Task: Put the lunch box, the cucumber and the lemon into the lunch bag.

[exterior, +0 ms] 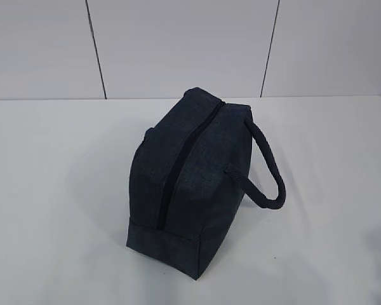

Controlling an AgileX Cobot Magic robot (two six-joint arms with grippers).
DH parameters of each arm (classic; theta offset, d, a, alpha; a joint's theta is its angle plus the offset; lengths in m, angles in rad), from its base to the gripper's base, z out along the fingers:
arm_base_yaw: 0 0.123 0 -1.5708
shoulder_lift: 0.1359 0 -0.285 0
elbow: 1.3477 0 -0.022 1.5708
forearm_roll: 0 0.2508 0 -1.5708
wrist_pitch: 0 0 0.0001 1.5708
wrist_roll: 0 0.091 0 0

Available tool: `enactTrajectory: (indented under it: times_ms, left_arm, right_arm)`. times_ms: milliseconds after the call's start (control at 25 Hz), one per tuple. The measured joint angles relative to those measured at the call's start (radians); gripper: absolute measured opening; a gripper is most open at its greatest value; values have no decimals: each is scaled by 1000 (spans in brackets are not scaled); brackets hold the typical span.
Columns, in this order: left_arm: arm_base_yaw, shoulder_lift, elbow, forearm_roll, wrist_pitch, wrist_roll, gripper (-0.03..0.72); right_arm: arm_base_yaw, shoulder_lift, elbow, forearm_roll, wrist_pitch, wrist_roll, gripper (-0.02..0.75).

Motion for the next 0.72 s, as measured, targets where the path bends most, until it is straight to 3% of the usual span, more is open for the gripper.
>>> enactTrajectory:
  times_ms: [720]
  left_arm:
    - [0, 0, 0, 0, 2, 0, 434]
  right_arm:
    - [0, 0, 0, 0, 0, 0, 562]
